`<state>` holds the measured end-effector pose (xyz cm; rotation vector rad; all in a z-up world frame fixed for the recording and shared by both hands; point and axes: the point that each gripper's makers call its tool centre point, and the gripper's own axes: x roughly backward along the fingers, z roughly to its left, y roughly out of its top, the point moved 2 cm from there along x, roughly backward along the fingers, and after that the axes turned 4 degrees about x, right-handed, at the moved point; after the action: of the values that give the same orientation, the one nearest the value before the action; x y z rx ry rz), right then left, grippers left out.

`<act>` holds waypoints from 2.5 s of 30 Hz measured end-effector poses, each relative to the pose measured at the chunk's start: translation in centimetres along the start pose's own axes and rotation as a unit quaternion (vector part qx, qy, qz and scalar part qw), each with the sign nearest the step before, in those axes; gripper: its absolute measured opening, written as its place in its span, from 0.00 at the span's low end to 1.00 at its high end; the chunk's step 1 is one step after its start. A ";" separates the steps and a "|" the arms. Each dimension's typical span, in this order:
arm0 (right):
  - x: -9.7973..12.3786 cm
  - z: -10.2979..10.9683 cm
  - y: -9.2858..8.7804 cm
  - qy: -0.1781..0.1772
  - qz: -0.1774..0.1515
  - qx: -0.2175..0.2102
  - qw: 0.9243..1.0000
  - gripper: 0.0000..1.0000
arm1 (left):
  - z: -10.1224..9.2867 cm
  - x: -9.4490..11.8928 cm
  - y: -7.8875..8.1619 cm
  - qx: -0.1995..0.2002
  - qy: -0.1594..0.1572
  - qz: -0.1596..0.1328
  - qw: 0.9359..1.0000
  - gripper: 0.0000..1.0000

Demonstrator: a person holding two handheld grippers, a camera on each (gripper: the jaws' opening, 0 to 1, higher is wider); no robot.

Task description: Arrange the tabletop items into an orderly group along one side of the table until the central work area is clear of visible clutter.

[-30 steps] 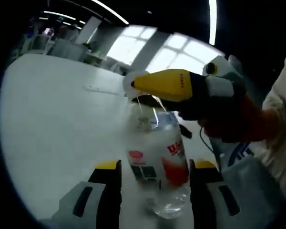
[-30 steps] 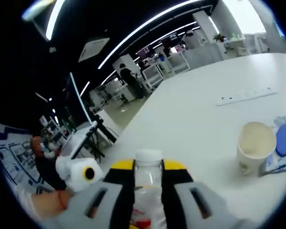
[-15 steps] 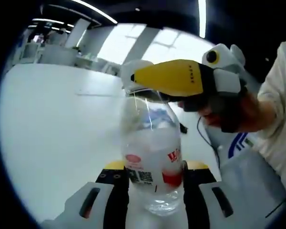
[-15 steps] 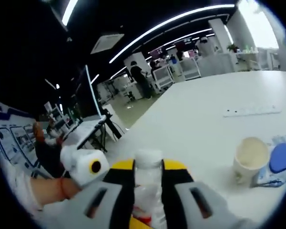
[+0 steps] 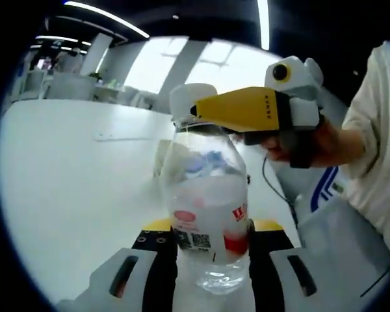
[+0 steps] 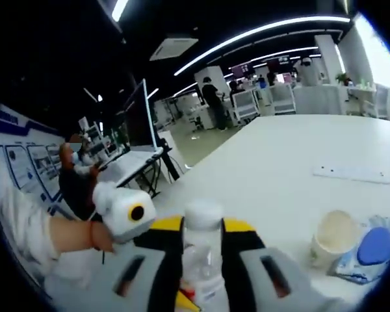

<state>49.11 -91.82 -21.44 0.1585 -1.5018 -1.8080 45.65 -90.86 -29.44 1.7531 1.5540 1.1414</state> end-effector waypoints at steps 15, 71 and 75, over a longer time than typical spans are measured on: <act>1.2 0.5 2.1 0.043 -0.007 0.042 0.998 0.19 | -1.5 0.1 2.2 -0.018 -0.007 -0.018 1.000 0.38; 0.8 -6.2 6.6 0.061 -0.075 0.182 0.979 0.18 | 5.4 -6.2 9.1 -0.162 0.027 -0.050 0.985 0.38; 0.4 -6.6 6.1 0.058 -0.077 0.195 0.976 0.18 | 6.2 -6.4 8.8 -0.163 0.032 -0.047 0.985 0.38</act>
<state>55.25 -97.29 -17.90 0.5772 -1.7841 -1.5701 55.63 -97.90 -26.81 1.4261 1.3773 1.3300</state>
